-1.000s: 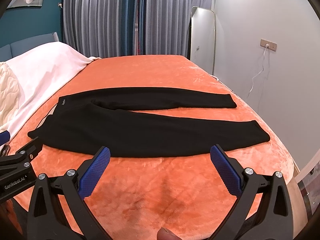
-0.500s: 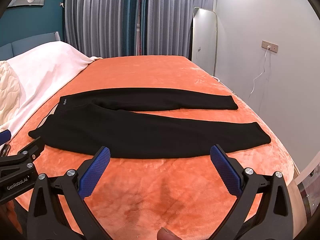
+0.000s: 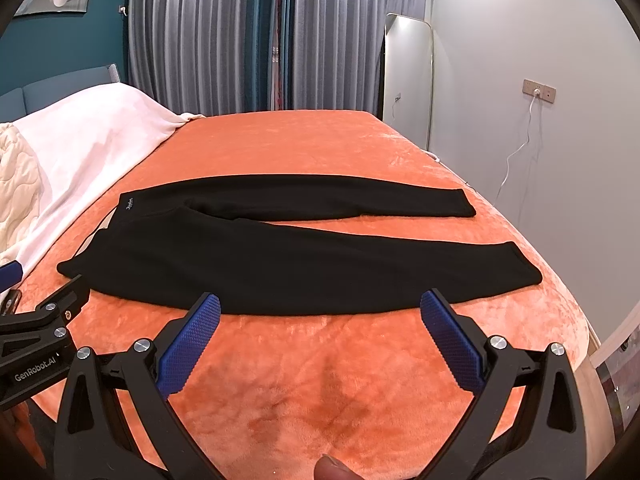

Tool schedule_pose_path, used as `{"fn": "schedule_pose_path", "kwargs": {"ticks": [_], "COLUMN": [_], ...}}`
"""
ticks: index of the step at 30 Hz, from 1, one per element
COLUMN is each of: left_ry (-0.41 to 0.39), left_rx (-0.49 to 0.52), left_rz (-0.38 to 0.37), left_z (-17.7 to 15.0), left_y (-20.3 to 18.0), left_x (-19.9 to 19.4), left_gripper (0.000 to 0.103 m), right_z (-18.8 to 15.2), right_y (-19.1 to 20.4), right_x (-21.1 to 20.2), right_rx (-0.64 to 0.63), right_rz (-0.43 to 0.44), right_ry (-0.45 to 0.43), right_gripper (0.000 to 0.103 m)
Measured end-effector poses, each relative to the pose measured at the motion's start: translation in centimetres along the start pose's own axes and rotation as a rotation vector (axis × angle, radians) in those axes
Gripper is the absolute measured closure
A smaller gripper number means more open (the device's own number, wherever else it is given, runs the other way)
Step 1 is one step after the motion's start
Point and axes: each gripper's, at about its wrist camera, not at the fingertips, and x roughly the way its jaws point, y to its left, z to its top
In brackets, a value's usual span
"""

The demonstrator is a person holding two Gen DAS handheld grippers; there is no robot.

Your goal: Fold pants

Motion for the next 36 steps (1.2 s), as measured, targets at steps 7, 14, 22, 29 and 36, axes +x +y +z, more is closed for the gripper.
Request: {"fn": "schedule_pose_path", "kwargs": {"ticks": [7, 14, 22, 29, 36], "left_ry": [0.002, 0.006, 0.026, 0.043, 0.046], "left_rx": [-0.002, -0.002, 0.002, 0.006, 0.005], "left_rz": [-0.001, 0.000, 0.003, 0.003, -0.029], "left_z": [0.0, -0.3, -0.2, 0.3, 1.4], "left_y": [0.1, 0.1, -0.2, -0.5, 0.5], "left_x": [0.1, 0.3, 1.5, 2.7, 5.0], "left_gripper": [0.005, 0.005, 0.005, 0.005, 0.005], "right_z": [-0.2, -0.3, -0.4, -0.2, 0.4], "right_y": [0.1, 0.1, 0.0, -0.1, -1.1], "right_x": [0.0, 0.1, 1.2, 2.7, 4.6], "right_rx": [-0.003, -0.002, 0.000, 0.003, 0.001], "right_rz": [0.004, 0.005, 0.013, 0.016, 0.051], "right_ry": [0.001, 0.005, 0.025, 0.047, 0.063], "right_gripper": [0.005, 0.005, 0.005, 0.005, 0.005]}}
